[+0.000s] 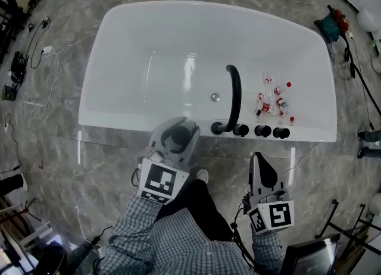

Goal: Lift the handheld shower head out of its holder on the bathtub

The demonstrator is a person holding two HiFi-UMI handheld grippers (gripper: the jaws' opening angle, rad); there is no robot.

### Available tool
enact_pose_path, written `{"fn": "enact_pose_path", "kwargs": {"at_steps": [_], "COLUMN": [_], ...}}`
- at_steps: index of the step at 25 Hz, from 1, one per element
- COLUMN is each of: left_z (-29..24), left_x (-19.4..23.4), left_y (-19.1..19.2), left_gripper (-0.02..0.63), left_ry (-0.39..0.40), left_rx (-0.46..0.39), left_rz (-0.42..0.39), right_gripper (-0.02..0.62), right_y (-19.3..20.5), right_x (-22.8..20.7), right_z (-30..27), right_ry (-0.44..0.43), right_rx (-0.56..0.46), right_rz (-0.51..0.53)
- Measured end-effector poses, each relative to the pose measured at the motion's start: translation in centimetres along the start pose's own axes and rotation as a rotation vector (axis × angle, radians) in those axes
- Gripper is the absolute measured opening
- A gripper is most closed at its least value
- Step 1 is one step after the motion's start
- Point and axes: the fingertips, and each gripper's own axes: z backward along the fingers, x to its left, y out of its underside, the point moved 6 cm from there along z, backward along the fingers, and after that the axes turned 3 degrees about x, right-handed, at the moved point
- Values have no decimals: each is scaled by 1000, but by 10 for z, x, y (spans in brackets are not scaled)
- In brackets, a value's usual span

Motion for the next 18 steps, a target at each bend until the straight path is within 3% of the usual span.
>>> {"fn": "enact_pose_path", "kwargs": {"at_steps": [18], "left_z": [76], "left_x": [-4], "left_y": [-98], "left_gripper": [127], "left_ry": [-11], "left_rx": [-134], "left_rz": [-49], "right_gripper": [15], "right_y": [-75], "right_x": [28], "right_z": [42], "right_ry": [24], "right_rx": [-132], "right_rz": [53]}}
